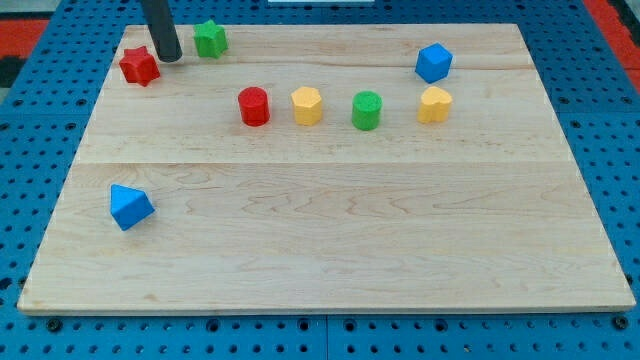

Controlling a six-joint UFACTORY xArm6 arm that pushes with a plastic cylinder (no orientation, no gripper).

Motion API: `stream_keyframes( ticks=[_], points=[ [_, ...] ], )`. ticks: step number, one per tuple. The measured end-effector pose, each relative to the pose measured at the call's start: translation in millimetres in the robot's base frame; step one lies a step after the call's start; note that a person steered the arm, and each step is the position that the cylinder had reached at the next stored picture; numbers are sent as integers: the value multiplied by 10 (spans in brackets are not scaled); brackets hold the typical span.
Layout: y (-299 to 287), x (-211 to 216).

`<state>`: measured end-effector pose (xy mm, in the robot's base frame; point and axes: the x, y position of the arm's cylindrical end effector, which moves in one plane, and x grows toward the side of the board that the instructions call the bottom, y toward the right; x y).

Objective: Place the green star above the yellow hexagon

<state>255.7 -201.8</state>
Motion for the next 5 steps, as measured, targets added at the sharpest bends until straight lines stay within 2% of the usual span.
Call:
stream_keyframes(
  ticks=[2, 3, 4, 5],
  points=[
    [-118, -589],
    [236, -414],
    [926, 37],
    [1412, 75]
  ],
)
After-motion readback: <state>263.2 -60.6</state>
